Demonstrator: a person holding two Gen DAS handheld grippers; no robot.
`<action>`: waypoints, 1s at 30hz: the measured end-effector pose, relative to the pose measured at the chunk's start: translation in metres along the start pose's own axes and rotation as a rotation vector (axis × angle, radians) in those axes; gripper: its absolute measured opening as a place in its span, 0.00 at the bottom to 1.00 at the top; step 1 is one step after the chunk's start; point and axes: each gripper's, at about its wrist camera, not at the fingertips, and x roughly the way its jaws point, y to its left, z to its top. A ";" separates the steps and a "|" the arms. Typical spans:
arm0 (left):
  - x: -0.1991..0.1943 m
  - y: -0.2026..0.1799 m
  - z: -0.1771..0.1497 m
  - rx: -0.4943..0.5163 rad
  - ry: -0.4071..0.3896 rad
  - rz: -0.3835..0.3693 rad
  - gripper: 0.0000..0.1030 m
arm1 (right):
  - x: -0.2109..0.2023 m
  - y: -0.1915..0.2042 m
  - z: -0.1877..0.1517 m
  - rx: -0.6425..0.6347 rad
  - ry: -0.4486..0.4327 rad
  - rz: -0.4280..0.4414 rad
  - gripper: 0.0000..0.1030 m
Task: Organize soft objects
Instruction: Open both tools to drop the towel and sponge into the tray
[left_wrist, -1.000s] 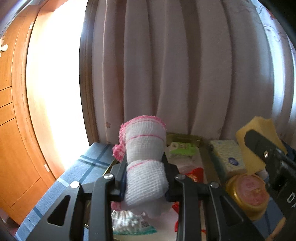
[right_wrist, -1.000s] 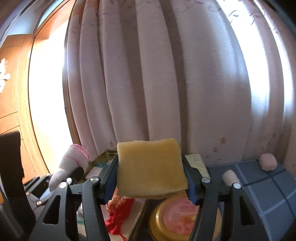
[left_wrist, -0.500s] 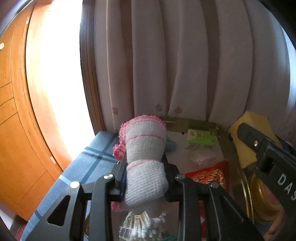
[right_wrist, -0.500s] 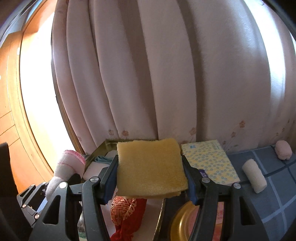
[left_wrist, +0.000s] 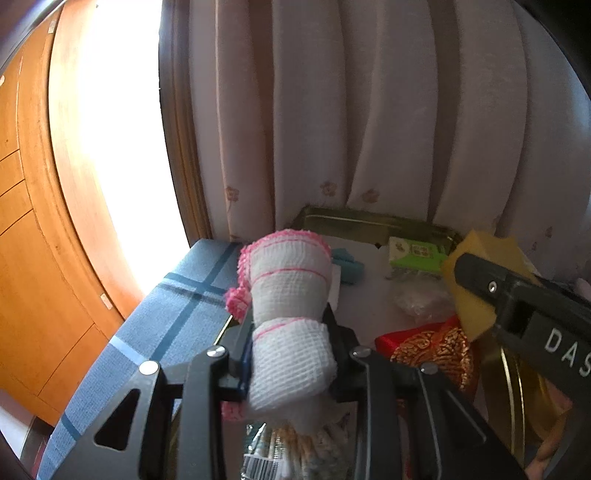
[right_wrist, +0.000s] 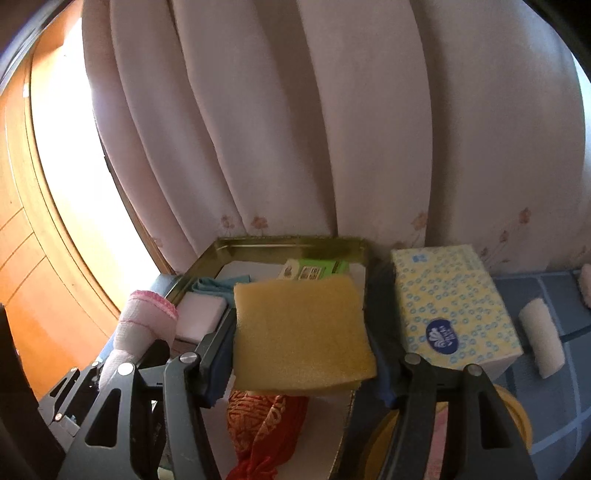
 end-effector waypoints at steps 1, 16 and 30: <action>0.000 0.000 0.000 -0.003 0.002 0.008 0.38 | 0.002 -0.002 0.000 0.010 0.009 0.022 0.64; -0.030 0.001 -0.003 -0.019 -0.156 0.031 0.99 | -0.054 -0.024 -0.028 0.042 -0.299 0.025 0.84; -0.041 0.013 -0.005 -0.094 -0.201 0.042 0.99 | -0.064 -0.063 -0.022 0.190 -0.312 0.169 0.86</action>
